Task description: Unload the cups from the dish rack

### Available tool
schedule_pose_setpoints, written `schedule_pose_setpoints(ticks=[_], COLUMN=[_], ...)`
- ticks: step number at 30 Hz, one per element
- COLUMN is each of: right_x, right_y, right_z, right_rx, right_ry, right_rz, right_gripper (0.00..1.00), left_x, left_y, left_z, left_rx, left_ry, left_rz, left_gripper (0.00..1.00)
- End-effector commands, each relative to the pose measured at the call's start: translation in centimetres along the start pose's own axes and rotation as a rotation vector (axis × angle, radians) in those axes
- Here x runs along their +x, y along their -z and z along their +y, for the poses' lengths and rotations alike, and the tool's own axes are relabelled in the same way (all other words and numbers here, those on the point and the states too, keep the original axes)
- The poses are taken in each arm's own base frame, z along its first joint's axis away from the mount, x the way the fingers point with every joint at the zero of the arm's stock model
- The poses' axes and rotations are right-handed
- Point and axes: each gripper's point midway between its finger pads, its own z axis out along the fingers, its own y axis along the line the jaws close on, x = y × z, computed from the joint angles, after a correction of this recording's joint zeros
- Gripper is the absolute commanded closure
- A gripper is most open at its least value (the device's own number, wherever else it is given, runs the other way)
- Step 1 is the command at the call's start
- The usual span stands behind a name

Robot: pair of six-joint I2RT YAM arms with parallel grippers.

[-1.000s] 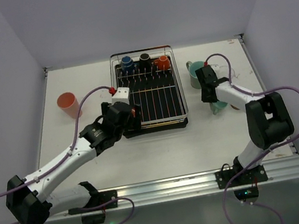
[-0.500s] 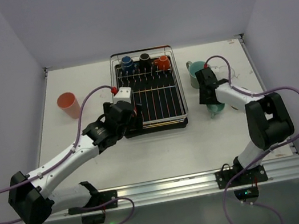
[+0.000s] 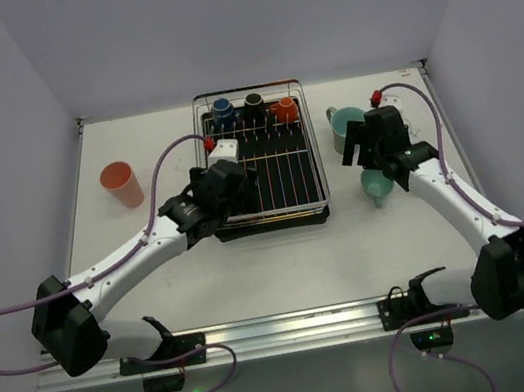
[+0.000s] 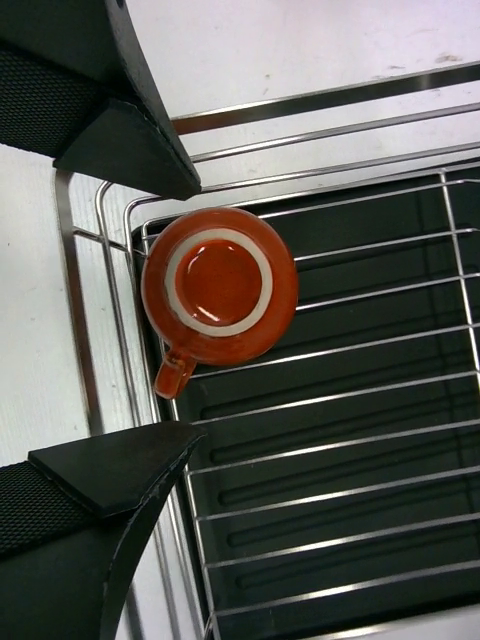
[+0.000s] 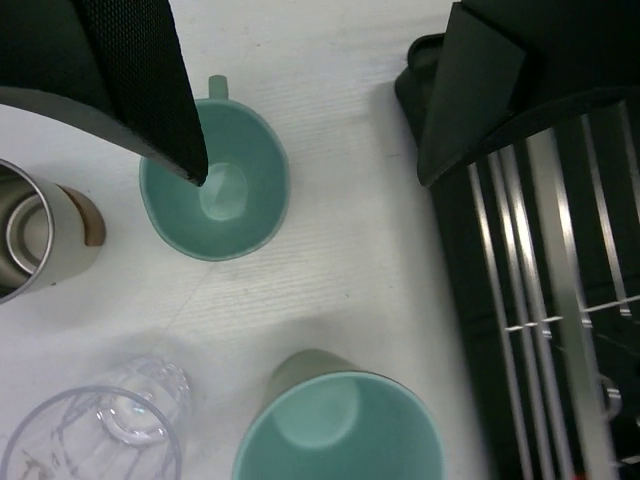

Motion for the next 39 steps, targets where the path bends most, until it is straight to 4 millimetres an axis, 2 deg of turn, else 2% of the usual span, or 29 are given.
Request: schedule_pose_setpoints(ticks=[1,3,5,8,15,20,21,22,26,27,29,31,33,35,36,38,39], right_x=[-1.9,-1.6,-2.1,-1.7,-0.7,-0.7,-0.8,-0.9,-1.2,-1.3,-1.9,-2.3,-2.8,-3.1,-3.7,-3.5,-4.3], right_y=[3.2,4.2,5.5,6.6,7.9,8.6,8.9,9.1,10.0,10.3,11.3,12.6,14.1,15.8,17.2,17.9,19.0], right_z=[1.6,2.5,3.2,3.9,5.6,6.1,6.3,6.5,6.8,6.9,7.1,7.8,8.5,9.9,11.0,11.9,12.7], right_rx=[-0.126,-0.202,-0.262,-0.321,-0.421,-0.457,-0.470,-0.480,-0.505,-0.514,-0.540,-0.597,-0.664,-0.774,-0.863,-0.943,-1.009], right_ry=[-0.049,-0.057,-0.069,-0.066,-0.050,-0.046,-0.046,-0.047,-0.054,-0.055,-0.065,-0.082,-0.101,-0.148,-0.185,-0.226,-0.268], right_rz=[-0.074,-0.078,-0.109,-0.113,-0.092,-0.098,-0.098,-0.102,-0.114,-0.120,-0.148,-0.167,-0.187,-0.198,-0.208,-0.197,-0.217], right_gripper=[0.11,0.08,0.07,0.06,0.05,0.05,0.05,0.05,0.05,0.05,0.05,0.05,0.06,0.08,0.09,0.11,0.13], left_x=[-1.1,-1.3,-0.6,0.3,2.8,3.1,3.3,3.2,3.4,3.1,2.3,0.4,-2.3,-4.0,-5.9,-7.4,-9.1], left_y=[-0.9,-1.4,-2.3,-3.4,-5.8,-6.1,-6.2,-6.2,-6.2,-6.1,-5.7,-4.6,-3.0,-1.8,-0.5,0.9,2.6], left_z=[0.5,1.1,1.4,1.8,1.1,1.1,1.0,0.9,0.6,0.5,0.6,0.5,0.0,-0.5,-1.2,-1.8,-2.6], left_rx=[-0.045,-0.089,-0.132,-0.173,-0.171,-0.165,-0.152,-0.142,-0.115,-0.112,-0.105,-0.081,-0.022,0.028,0.088,0.154,0.230], left_ry=[0.079,0.098,0.106,0.102,0.096,0.107,0.109,0.113,0.118,0.122,0.125,0.141,0.178,0.189,0.214,0.235,0.263], left_rz=[-0.002,-0.013,0.003,0.019,0.089,0.080,0.080,0.074,0.068,0.058,0.032,-0.030,-0.114,-0.170,-0.226,-0.277,-0.336], left_gripper=[0.00,0.00,0.00,0.00,0.00,0.00,0.03,0.11,0.25,0.39,0.48,0.60,0.65,0.68,0.71,0.73,0.75])
